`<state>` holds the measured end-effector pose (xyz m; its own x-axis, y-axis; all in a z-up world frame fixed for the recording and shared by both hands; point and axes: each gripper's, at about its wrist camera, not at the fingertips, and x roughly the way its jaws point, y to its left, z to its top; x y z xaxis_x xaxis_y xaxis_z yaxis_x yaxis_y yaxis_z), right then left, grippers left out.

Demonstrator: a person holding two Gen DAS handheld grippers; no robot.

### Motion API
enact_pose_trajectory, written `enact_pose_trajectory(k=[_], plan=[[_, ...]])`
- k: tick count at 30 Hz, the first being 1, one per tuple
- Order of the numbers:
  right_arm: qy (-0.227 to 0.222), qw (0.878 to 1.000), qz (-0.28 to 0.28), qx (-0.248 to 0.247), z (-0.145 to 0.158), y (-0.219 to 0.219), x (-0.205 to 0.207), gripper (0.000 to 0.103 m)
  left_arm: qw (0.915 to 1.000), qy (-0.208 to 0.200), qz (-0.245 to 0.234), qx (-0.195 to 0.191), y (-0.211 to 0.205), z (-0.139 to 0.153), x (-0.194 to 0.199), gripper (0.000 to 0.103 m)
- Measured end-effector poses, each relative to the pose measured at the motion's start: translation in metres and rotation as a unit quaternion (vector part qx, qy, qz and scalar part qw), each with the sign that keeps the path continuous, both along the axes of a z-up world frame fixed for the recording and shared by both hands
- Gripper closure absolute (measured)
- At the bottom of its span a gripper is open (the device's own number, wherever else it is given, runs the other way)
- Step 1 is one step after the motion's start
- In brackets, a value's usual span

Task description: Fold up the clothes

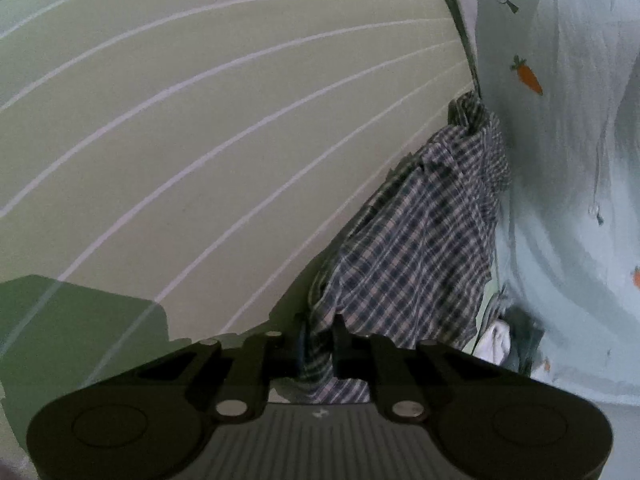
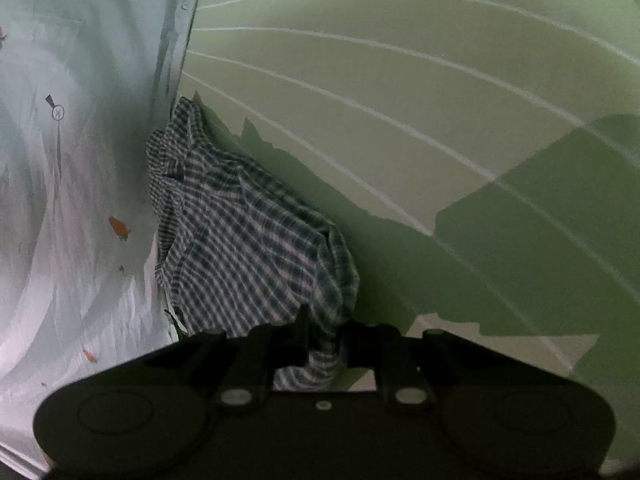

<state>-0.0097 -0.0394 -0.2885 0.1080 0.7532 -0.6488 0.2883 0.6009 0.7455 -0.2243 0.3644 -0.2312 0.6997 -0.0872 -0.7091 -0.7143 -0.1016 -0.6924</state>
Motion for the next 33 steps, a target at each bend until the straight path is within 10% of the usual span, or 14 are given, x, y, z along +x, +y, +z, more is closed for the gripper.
enact_pose_trajectory(k=[14,33], plan=[[0.068,0.998,-0.007,-0.005,0.017,-0.090,-0.063,0.090,0.9988,0.017,0.004,-0.045,-0.043,0.020,-0.046,0.092],[0.093,0.984,-0.067,0.136,0.070,-0.087,-0.024,0.090,0.9794,-0.139,0.083,-0.121,-0.006,0.081,-0.015,0.092]])
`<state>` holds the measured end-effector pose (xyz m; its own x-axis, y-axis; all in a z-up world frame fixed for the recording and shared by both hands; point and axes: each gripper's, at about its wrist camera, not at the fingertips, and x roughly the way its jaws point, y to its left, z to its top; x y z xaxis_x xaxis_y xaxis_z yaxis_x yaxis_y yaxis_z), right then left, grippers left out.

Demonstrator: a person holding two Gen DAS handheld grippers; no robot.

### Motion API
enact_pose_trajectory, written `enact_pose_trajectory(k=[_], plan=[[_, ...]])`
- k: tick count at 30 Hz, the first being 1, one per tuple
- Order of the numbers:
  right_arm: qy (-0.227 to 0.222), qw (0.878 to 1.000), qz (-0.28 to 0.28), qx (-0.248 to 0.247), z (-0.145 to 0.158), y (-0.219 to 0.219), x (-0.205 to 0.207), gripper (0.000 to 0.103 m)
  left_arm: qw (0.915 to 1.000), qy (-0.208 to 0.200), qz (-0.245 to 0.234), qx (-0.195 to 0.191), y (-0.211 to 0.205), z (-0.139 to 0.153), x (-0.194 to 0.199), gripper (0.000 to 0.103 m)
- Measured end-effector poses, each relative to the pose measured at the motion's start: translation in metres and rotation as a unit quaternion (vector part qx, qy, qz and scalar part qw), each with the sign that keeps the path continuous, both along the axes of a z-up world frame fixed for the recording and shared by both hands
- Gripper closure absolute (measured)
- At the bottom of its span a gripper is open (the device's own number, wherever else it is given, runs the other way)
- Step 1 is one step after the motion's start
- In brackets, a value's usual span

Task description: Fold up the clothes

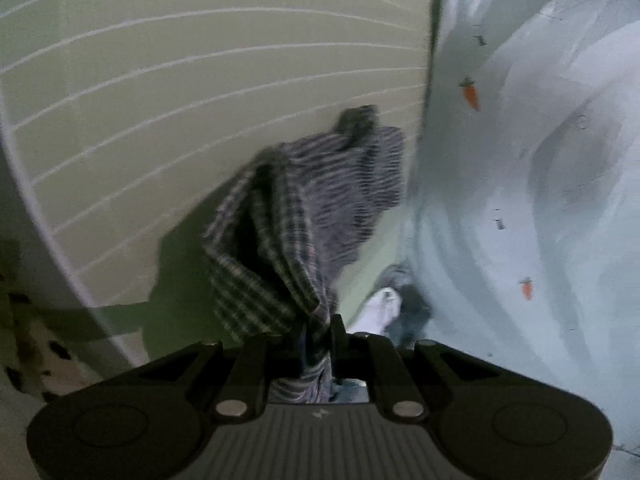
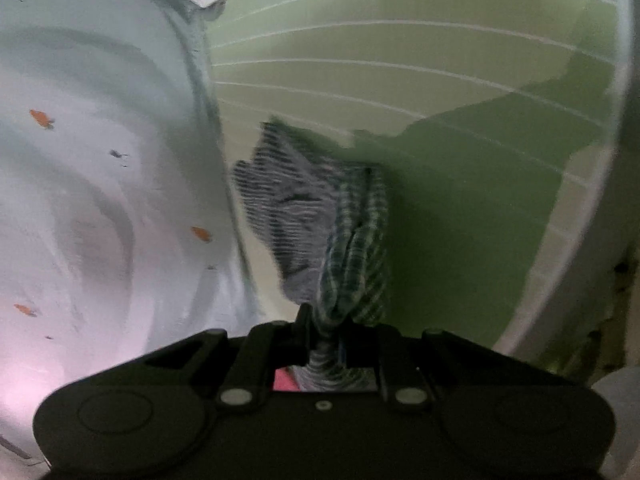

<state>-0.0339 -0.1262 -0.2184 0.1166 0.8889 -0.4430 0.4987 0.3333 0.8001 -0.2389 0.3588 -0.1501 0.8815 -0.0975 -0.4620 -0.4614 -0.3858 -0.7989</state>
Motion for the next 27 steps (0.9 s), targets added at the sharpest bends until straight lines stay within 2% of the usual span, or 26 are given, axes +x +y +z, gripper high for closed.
enact_pose_trajectory(k=[6,12,17,20,22,23,24,25,26,27], plan=[[-0.022,0.999,-0.011,0.044,0.021,0.027,0.042,0.090,0.9994,-0.031,0.005,0.016,0.030,0.023,0.037,0.092],[-0.045,0.997,-0.009,0.063,0.033,0.069,0.099,0.090,0.9980,-0.058,0.019,0.016,0.069,0.032,0.083,0.092],[-0.061,0.997,0.002,0.054,0.034,0.112,0.156,0.090,0.9977,-0.062,0.012,0.024,0.115,0.031,0.130,0.092],[-0.058,0.997,0.006,0.043,0.024,0.146,0.197,0.090,0.9979,-0.059,0.009,0.027,0.149,0.022,0.163,0.092],[-0.061,0.997,0.017,0.034,0.013,0.173,0.226,0.083,0.9983,-0.048,0.011,0.032,0.172,0.013,0.186,0.089],[-0.062,0.997,0.024,0.030,0.007,0.186,0.241,0.078,0.9987,-0.035,0.014,0.033,0.184,0.006,0.197,0.081],[-0.063,0.997,0.029,0.028,-0.001,0.201,0.256,0.064,0.9988,-0.023,0.018,0.038,0.195,0.000,0.207,0.065],[-0.069,0.997,0.036,0.024,-0.006,0.213,0.270,0.042,0.9985,-0.011,0.022,0.048,0.206,-0.005,0.217,0.053],[-0.076,0.996,0.043,0.019,-0.010,0.225,0.283,0.033,0.9978,0.003,0.025,0.061,0.216,-0.010,0.225,0.029],[-0.097,0.994,0.057,0.007,-0.010,0.233,0.290,0.022,0.9964,0.018,0.023,0.079,0.222,-0.013,0.231,0.016]])
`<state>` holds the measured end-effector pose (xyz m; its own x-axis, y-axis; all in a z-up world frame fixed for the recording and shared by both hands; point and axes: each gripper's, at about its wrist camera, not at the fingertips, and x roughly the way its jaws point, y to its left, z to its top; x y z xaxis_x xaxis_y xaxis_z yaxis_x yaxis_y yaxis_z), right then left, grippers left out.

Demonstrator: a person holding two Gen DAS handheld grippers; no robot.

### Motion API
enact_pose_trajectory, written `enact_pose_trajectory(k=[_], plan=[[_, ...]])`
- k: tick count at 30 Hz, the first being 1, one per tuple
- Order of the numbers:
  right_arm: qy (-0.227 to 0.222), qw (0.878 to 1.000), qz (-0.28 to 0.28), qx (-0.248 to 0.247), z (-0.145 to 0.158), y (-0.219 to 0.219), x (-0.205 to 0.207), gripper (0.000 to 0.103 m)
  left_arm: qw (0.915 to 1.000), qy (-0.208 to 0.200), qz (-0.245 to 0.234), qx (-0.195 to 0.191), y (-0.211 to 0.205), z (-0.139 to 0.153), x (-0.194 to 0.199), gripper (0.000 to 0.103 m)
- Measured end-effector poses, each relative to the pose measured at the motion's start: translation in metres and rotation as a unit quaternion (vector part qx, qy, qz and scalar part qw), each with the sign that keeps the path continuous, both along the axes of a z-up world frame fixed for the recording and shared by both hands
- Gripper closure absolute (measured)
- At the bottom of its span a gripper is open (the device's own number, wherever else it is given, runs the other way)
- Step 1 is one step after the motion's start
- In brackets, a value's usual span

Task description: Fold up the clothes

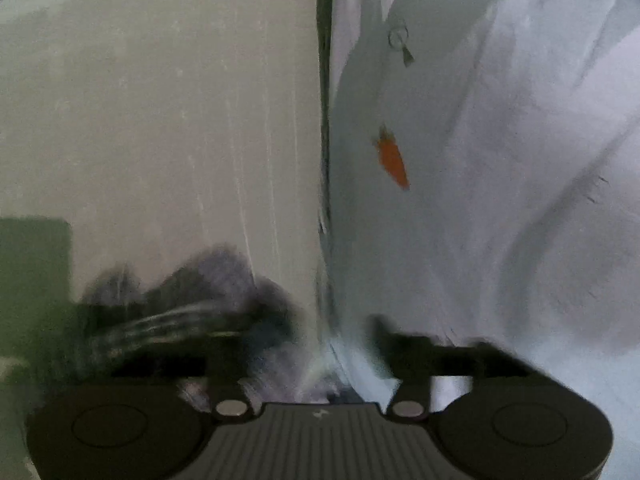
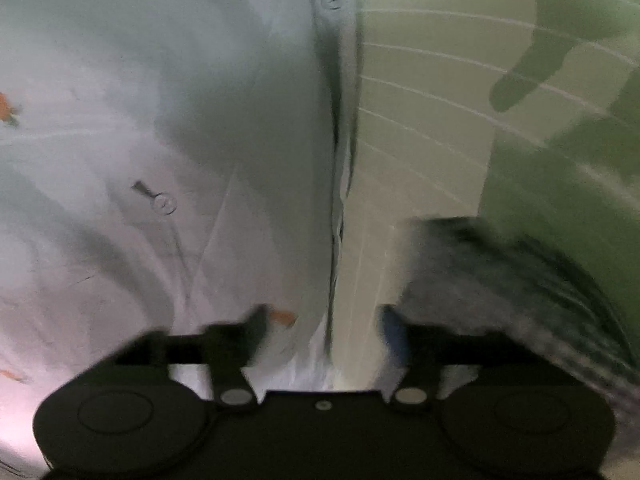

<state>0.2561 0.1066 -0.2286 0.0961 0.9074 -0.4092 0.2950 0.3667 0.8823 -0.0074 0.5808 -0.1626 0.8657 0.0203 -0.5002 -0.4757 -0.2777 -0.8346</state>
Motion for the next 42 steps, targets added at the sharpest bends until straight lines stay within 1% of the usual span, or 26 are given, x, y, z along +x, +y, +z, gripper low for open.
enact_pose_trajectory(k=[2,3,4,5,6,7,8,9,10,11,12,15,16,17,18,19,20,21,26,27,32,33,34,37,38,42], plan=[[-0.045,0.998,0.026,-0.025,0.001,0.014,0.014,0.013,0.9984,0.036,-0.008,0.044,0.006,-0.001,0.008,0.013],[-0.087,0.994,0.041,-0.045,0.004,0.016,0.013,0.004,0.9959,0.056,-0.018,0.069,0.003,0.000,0.008,0.007],[-0.128,0.988,0.056,-0.064,0.008,0.018,0.012,0.001,0.9918,0.077,-0.029,0.098,-0.001,0.001,0.008,0.003],[-0.169,0.980,0.070,-0.083,0.012,0.019,0.010,0.001,0.9860,0.099,-0.041,0.127,-0.007,0.004,0.008,0.000],[-0.211,0.968,0.081,-0.106,0.015,0.016,0.001,0.000,0.9779,0.123,-0.059,0.158,-0.016,0.006,0.008,0.000],[-0.240,0.958,0.093,-0.127,0.016,0.014,-0.007,0.000,0.9672,0.147,-0.082,0.190,-0.026,0.010,0.009,0.000],[-0.269,0.946,0.105,-0.148,0.018,0.012,-0.016,0.000,0.9543,0.172,-0.105,0.221,-0.036,0.013,0.010,0.000],[-0.299,0.932,0.119,-0.169,0.019,0.008,-0.028,0.000,0.9394,0.193,-0.130,0.252,-0.046,0.016,0.011,0.000],[-0.323,0.920,0.131,-0.182,0.020,0.005,-0.037,0.000,0.9224,0.210,-0.156,0.284,-0.058,0.018,0.012,0.000],[-0.345,0.906,0.146,-0.195,0.020,0.003,-0.047,0.000,0.9041,0.226,-0.183,0.313,-0.069,0.021,0.015,0.000],[-0.366,0.892,0.161,-0.208,0.021,0.000,-0.057,0.000,0.8837,0.240,-0.214,0.340,-0.081,0.022,0.019,0.000],[-0.409,0.854,0.207,-0.247,0.019,-0.002,-0.083,0.000,0.8095,0.282,-0.310,0.411,-0.116,0.023,0.035,0.000],[-0.414,0.848,0.215,-0.251,0.017,-0.002,-0.088,0.000,0.7881,0.292,-0.333,0.428,-0.125,0.022,0.040,0.000],[-0.419,0.842,0.223,-0.256,0.015,-0.002,-0.093,0.000,0.7727,0.299,-0.350,0.438,-0.132,0.020,0.044,0.000],[-0.423,0.836,0.232,-0.260,0.012,-0.002,-0.099,0.000,0.7642,0.302,-0.360,0.442,-0.138,0.018,0.047,0.000],[-0.427,0.831,0.240,-0.265,0.010,-0.002,-0.104,0.000,0.7645,0.302,-0.362,0.440,-0.141,0.016,0.048,0.000],[-0.426,0.829,0.245,-0.266,0.005,-0.004,-0.108,0.000,0.7649,0.301,-0.365,0.437,-0.144,0.013,0.050,0.000],[-0.424,0.827,0.251,-0.269,0.000,-0.004,-0.112,0.000,0.7683,0.300,-0.365,0.431,-0.144,0.010,0.052,0.000],[-0.425,0.812,0.273,-0.292,-0.018,0.008,-0.117,0.000,0.7942,0.307,-0.365,0.376,-0.132,-0.016,0.054,0.000],[-0.427,0.809,0.277,-0.294,-0.020,0.010,-0.116,0.000,0.7968,0.303,-0.366,0.373,-0.129,-0.017,0.052,0.000],[-0.432,0.790,0.305,-0.311,-0.032,0.027,-0.111,0.000,0.8019,0.293,-0.379,0.357,-0.117,-0.030,0.049,0.000],[-0.431,0.785,0.312,-0.316,-0.035,0.031,-0.110,0.000,0.8005,0.294,-0.380,0.359,-0.118,-0.031,0.049,0.000],[-0.430,0.783,0.318,-0.317,-0.037,0.034,-0.109,0.000,0.7957,0.294,-0.382,0.367,-0.120,-0.031,0.050,0.000],[-0.436,0.782,0.320,-0.311,-0.041,0.039,-0.106,0.000,0.7795,0.297,-0.390,0.390,-0.125,-0.031,0.052,0.000],[-0.441,0.778,0.323,-0.311,-0.042,0.040,-0.107,0.000,0.7758,0.297,-0.391,0.396,-0.127,-0.031,0.052,0.000],[-0.462,0.760,0.335,-0.311,-0.044,0.047,-0.109,0.000,0.7673,0.294,-0.391,0.414,-0.131,-0.032,0.049,0.000]])
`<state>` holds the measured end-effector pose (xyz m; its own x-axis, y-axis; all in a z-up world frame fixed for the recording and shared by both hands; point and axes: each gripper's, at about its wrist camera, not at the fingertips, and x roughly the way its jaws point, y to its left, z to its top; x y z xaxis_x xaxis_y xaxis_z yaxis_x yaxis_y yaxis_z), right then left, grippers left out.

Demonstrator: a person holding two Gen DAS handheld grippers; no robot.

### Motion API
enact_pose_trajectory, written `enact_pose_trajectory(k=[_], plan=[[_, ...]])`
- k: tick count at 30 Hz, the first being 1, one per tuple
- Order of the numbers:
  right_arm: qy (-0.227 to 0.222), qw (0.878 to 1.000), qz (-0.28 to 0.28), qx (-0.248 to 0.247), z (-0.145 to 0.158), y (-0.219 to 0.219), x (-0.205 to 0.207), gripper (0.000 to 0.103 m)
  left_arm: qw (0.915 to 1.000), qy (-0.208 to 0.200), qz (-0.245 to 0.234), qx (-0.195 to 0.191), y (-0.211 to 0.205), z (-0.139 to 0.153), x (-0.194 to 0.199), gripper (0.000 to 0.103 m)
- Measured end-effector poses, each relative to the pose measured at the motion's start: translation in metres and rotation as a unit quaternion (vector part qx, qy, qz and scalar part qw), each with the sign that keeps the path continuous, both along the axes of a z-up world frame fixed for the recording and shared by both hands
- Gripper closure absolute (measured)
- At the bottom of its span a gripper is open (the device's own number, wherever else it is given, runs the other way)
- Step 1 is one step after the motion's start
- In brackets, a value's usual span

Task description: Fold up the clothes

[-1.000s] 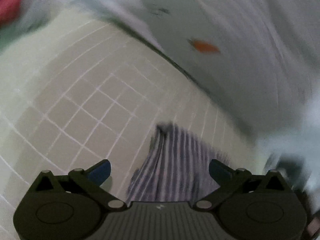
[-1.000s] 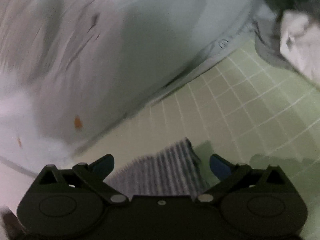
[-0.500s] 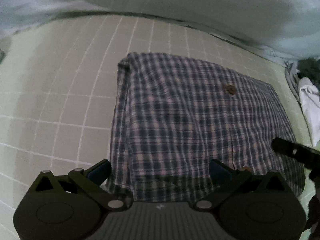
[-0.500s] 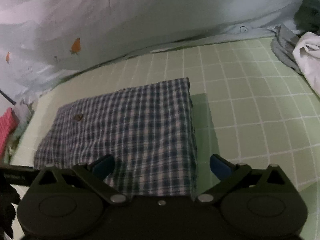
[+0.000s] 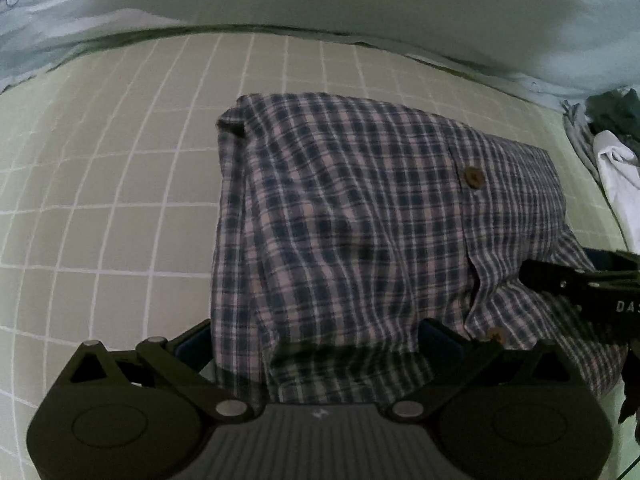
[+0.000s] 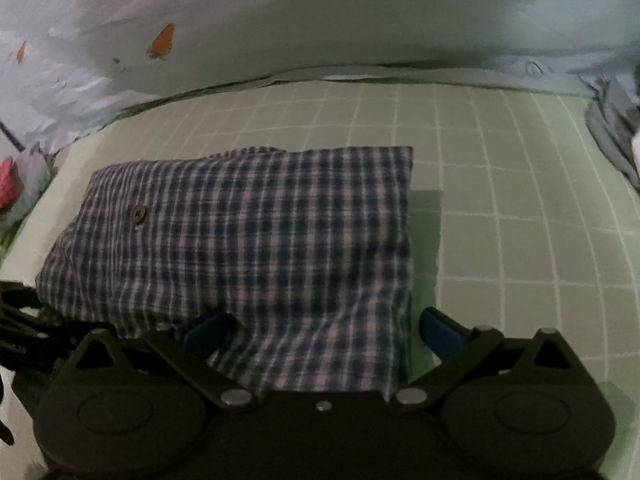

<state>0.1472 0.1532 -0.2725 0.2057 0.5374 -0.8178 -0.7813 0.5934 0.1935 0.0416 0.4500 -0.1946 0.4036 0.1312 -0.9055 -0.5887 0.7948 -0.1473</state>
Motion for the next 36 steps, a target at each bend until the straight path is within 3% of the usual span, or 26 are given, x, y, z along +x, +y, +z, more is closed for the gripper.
enact_pose_trajectory(k=[8,14,18,22,24,25,27,30,33,36], plan=[[-0.021,0.999,0.040,0.004,-0.003,0.010,0.002,0.000,0.9985,0.003,-0.054,0.008,0.006,0.000,0.016,0.000],[-0.026,0.998,0.051,0.025,-0.004,0.015,0.009,0.000,0.9984,-0.009,-0.055,0.009,0.011,0.000,0.024,0.000],[-0.015,0.997,0.059,0.049,-0.005,0.021,0.014,0.000,0.9989,-0.033,-0.032,0.003,0.013,-0.003,0.034,0.000],[0.025,0.990,0.108,0.082,-0.006,0.033,0.012,0.000,0.9977,-0.059,-0.033,-0.004,0.009,-0.003,0.040,0.003],[0.039,0.987,0.122,0.093,-0.005,0.039,0.011,0.013,0.9969,-0.071,-0.030,-0.012,0.007,-0.002,0.037,0.016],[0.047,0.987,0.121,0.098,-0.005,0.039,0.011,0.025,0.9965,-0.078,-0.021,-0.022,0.008,-0.002,0.035,0.020],[0.096,0.984,0.090,0.120,-0.007,0.034,0.019,0.050,0.9949,-0.091,-0.003,-0.042,0.010,-0.001,0.031,0.043],[0.171,0.974,0.041,0.145,-0.014,0.022,0.026,0.063,0.9927,-0.102,0.018,-0.062,0.006,0.002,0.024,0.064],[0.166,0.975,0.044,0.143,-0.003,0.007,0.005,0.071,0.9940,-0.093,0.014,-0.055,-0.010,0.012,0.017,0.073],[0.168,0.974,0.037,0.149,0.011,-0.015,-0.019,0.072,0.9949,-0.085,0.007,-0.054,-0.037,0.023,0.000,0.074]])
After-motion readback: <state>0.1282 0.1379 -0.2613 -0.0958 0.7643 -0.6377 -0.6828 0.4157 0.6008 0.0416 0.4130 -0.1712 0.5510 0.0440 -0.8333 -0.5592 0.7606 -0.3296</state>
